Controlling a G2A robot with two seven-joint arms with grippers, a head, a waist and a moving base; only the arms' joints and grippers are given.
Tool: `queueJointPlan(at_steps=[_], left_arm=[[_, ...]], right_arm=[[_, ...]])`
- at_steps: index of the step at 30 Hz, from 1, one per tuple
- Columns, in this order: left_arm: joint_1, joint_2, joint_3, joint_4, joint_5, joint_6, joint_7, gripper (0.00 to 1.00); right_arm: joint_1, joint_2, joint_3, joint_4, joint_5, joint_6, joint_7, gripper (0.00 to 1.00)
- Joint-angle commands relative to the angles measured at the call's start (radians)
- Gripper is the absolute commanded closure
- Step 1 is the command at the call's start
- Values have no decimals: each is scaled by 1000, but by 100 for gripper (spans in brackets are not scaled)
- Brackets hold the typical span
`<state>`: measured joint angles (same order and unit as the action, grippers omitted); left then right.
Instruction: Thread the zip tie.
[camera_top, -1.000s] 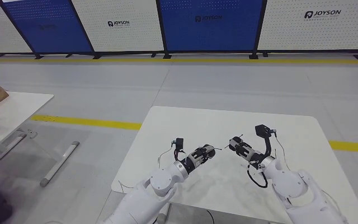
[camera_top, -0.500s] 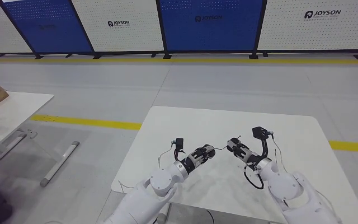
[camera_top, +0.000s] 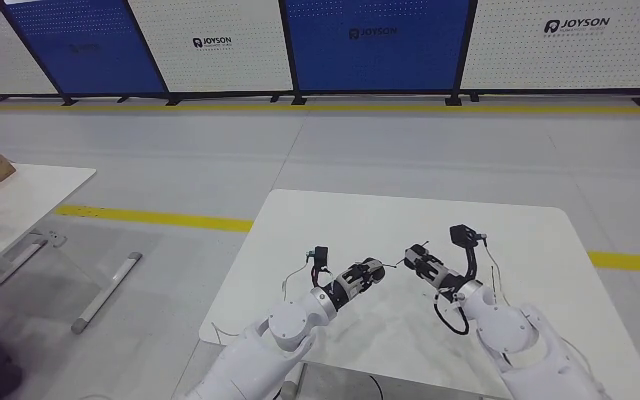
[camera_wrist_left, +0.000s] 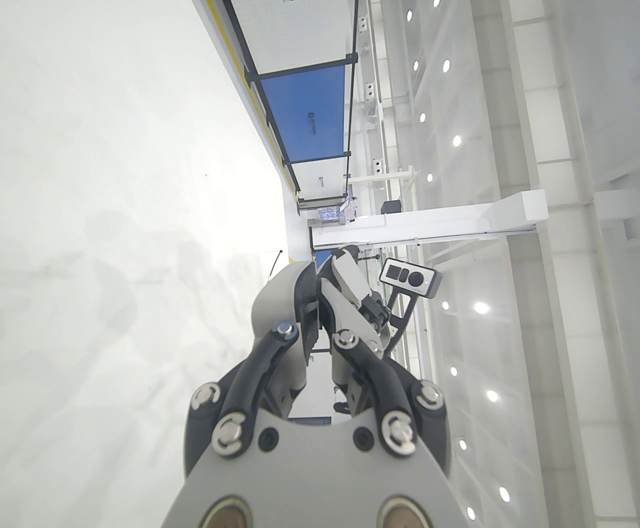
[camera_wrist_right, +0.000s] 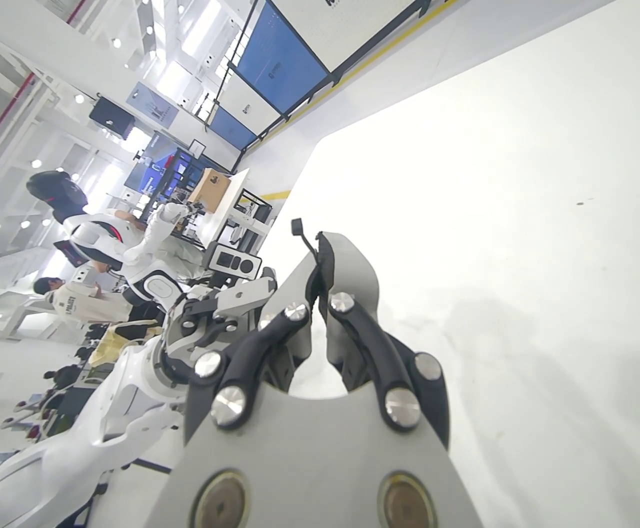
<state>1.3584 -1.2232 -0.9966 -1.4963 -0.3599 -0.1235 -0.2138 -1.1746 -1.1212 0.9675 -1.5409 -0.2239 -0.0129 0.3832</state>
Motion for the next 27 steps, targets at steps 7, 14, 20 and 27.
queueJointPlan(at_steps=[7, 14, 20, 27], left_arm=[[0, 0, 0, 0, 0, 0, 0, 100], [0, 0, 0, 0, 0, 0, 0, 100], [0, 0, 0, 0, 0, 0, 0, 100], [0, 0, 0, 0, 0, 0, 0, 100]], right_arm=[[-13, -1, 20, -13, -6, -10, 28, 100], [-8, -9, 15, -2, -17, 1, 43, 100], [-8, -14, 20, 0, -7, -5, 55, 100], [-41, -11, 62, -25, 8, -24, 41, 100]])
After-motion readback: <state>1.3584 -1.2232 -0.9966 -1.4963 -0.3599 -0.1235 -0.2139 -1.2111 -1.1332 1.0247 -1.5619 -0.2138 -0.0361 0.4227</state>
